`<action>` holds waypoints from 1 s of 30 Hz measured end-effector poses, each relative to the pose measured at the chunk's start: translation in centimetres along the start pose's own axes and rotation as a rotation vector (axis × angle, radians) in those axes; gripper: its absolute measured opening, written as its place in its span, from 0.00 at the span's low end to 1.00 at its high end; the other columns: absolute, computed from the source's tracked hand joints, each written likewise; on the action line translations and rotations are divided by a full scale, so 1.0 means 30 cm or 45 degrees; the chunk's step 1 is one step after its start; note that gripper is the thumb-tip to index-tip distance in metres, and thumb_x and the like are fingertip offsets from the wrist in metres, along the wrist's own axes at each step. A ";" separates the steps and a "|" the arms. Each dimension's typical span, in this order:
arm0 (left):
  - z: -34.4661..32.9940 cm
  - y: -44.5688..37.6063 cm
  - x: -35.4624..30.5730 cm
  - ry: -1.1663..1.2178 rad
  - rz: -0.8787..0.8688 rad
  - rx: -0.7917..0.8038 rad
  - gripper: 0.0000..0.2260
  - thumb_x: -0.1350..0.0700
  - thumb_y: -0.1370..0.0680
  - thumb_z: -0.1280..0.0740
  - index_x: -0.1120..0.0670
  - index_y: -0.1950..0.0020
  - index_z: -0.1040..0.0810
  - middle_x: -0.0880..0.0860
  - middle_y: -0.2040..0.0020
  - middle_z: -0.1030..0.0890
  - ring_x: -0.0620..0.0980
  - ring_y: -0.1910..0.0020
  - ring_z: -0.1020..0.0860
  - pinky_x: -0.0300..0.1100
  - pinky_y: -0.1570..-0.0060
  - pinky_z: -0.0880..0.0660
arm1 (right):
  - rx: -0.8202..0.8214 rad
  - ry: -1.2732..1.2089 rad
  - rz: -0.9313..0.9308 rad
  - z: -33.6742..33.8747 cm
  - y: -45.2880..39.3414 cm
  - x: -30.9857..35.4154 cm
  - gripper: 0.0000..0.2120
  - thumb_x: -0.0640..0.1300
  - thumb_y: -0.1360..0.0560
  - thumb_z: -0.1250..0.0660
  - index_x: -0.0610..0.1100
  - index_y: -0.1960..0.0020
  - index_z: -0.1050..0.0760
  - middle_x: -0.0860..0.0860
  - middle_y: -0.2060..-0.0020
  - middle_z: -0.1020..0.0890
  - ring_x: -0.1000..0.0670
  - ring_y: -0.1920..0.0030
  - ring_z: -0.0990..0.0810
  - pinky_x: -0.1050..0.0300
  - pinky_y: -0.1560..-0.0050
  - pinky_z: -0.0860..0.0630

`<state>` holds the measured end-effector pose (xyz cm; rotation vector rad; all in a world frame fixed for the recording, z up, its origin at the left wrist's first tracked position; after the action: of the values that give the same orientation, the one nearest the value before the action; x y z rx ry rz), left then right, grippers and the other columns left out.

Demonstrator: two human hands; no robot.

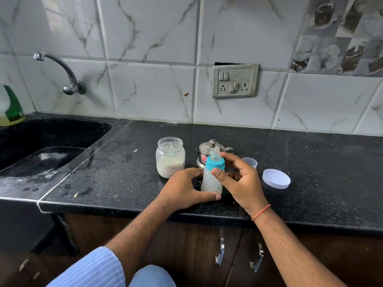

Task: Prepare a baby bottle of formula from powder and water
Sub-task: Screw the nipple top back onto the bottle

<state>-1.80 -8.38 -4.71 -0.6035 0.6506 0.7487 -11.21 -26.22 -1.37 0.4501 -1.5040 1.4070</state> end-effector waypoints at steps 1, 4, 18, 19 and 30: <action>0.001 0.000 -0.002 0.000 -0.001 0.002 0.38 0.25 0.38 0.20 0.41 0.33 0.15 0.35 0.44 0.14 0.36 0.42 0.18 0.44 0.39 0.19 | -0.003 0.015 0.001 0.000 0.001 0.002 0.23 0.54 0.28 0.22 0.57 0.34 0.20 0.58 0.42 0.13 0.52 0.41 0.15 0.55 0.47 0.16; 0.002 -0.001 -0.003 -0.001 0.006 0.011 0.38 0.24 0.38 0.20 0.41 0.32 0.15 0.35 0.42 0.13 0.36 0.41 0.18 0.45 0.37 0.19 | -0.019 0.110 0.023 0.003 0.001 0.004 0.24 0.57 0.28 0.23 0.59 0.33 0.21 0.59 0.42 0.14 0.52 0.42 0.16 0.50 0.47 0.16; -0.003 -0.005 0.004 0.011 -0.016 0.003 0.36 0.26 0.36 0.19 0.42 0.33 0.15 0.35 0.43 0.14 0.33 0.41 0.18 0.41 0.40 0.18 | 0.057 0.044 0.074 0.006 0.001 -0.026 0.21 0.48 0.21 0.28 0.55 0.29 0.22 0.57 0.36 0.16 0.48 0.36 0.18 0.47 0.47 0.17; -0.003 -0.005 0.005 0.010 -0.020 0.003 0.36 0.26 0.36 0.19 0.42 0.33 0.15 0.35 0.43 0.14 0.33 0.42 0.18 0.40 0.41 0.19 | 0.074 0.023 0.061 0.004 0.001 -0.030 0.22 0.46 0.21 0.28 0.54 0.28 0.23 0.57 0.35 0.16 0.48 0.35 0.17 0.48 0.46 0.16; 0.002 -0.005 0.000 0.006 -0.030 0.004 0.32 0.29 0.34 0.17 0.42 0.34 0.14 0.36 0.45 0.13 0.33 0.44 0.18 0.37 0.47 0.21 | 0.065 0.012 0.039 0.004 0.003 -0.028 0.22 0.48 0.22 0.27 0.56 0.29 0.23 0.58 0.35 0.16 0.50 0.34 0.18 0.46 0.45 0.16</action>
<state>-1.66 -8.43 -4.62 -0.6092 0.6480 0.7241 -10.96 -26.61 -2.10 0.4534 -1.4759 1.4726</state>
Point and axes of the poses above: each hand's wrist, its own y-axis away from the middle knuckle, its own z-axis out of the back of the hand, x = y × z, the point moved 2 cm from there along -y, towards the middle knuckle
